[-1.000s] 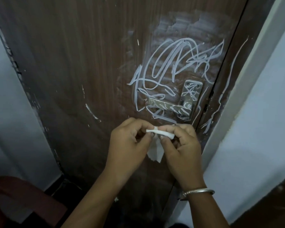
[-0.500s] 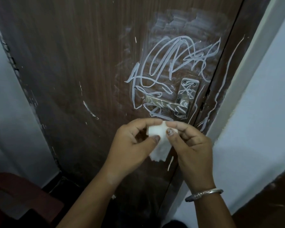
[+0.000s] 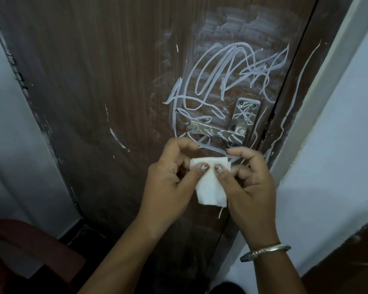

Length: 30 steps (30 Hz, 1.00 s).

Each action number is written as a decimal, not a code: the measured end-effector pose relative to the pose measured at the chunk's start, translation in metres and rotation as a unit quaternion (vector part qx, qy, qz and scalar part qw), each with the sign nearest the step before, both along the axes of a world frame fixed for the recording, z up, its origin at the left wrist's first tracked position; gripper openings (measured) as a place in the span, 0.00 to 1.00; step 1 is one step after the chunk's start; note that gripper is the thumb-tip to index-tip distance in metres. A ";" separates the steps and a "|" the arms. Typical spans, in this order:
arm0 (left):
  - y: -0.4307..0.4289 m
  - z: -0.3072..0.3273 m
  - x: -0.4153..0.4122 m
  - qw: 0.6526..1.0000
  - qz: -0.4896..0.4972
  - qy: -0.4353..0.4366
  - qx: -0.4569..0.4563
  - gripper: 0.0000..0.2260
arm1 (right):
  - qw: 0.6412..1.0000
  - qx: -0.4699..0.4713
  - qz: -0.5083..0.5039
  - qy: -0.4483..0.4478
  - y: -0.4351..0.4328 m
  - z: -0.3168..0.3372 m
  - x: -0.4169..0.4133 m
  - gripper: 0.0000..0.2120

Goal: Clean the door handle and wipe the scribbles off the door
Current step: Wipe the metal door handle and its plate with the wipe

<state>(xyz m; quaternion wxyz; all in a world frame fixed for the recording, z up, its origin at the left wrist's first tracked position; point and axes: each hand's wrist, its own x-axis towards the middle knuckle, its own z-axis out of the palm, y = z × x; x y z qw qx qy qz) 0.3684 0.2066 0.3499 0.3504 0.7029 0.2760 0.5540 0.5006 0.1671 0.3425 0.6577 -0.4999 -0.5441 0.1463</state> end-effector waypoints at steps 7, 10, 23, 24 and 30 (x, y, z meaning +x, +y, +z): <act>0.002 -0.003 -0.001 0.995 -0.067 0.007 -0.080 0.17 | 0.999 -0.017 0.029 0.004 -0.001 -0.001 0.004 0.14; 0.003 -0.002 -0.003 0.997 -0.048 0.031 -0.060 0.20 | 0.997 -0.043 0.058 -0.023 -0.001 -0.003 0.004 0.23; 0.004 0.013 0.010 1.000 0.004 -0.001 0.002 0.12 | 0.996 0.054 -0.005 0.074 0.000 0.011 -0.005 0.11; 0.005 0.015 0.011 1.000 -0.002 -0.011 0.002 0.12 | 0.995 0.073 -0.046 0.047 0.000 0.016 -0.002 0.11; 0.018 0.020 0.013 1.000 0.007 0.016 -0.004 0.15 | 0.909 0.167 -0.282 -0.258 0.008 0.057 0.020 0.12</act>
